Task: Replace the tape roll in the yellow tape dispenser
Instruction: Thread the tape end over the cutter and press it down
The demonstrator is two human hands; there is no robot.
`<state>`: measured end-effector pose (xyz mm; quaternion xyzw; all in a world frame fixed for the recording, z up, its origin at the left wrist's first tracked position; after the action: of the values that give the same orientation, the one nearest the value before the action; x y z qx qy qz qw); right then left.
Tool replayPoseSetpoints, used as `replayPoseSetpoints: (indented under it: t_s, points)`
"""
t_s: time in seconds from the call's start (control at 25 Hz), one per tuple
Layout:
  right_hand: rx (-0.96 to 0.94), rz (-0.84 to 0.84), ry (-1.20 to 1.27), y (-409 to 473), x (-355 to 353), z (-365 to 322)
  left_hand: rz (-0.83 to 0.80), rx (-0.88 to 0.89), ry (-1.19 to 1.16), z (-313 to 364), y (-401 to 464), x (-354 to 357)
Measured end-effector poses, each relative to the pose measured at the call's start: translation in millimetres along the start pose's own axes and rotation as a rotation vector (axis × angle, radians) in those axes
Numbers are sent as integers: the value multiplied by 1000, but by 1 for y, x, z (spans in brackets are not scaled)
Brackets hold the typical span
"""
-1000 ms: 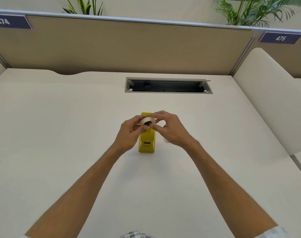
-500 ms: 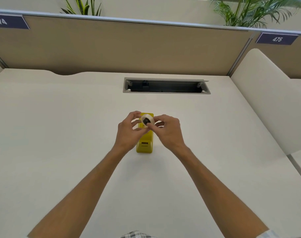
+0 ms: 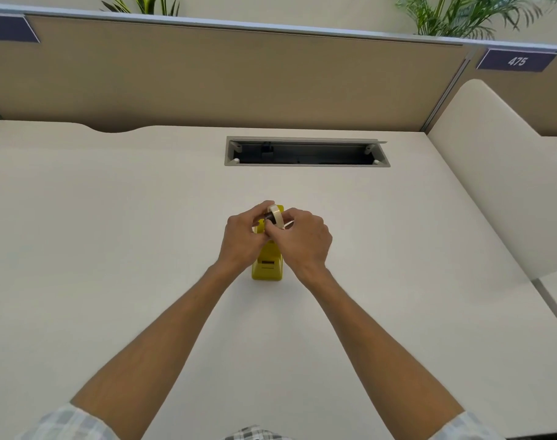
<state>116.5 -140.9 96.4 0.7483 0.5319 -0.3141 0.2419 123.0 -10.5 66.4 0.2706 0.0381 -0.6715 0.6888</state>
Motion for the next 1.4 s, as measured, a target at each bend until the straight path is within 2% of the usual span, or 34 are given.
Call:
replayPoseSetpoints:
  t_s: [0.28,0.48,0.92,1.4]
  points:
    - [68,-28,22,11,18,8,-53,12,103,-14,7,-1]
    - [93,28,-61,14,26,8,-87,25,183,-21,14,2]
    - [63,29,-189,18,37,-3,-230,-61,103,-47,25,7]
    - [20,-24,-330,26,44,-7,-275,-57,56,-47,27,6]
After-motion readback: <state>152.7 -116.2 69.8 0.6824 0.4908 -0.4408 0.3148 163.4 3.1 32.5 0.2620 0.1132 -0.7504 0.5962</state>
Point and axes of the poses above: each hand's wrist, its own y-axis towards the middle knuckle, its own x-axis out of the palm, z = x × y, the point moved 6 cm from there along y, towards the middle knuckle, and after that the axes turned 11 degrees about x, right-handed, at the moved point
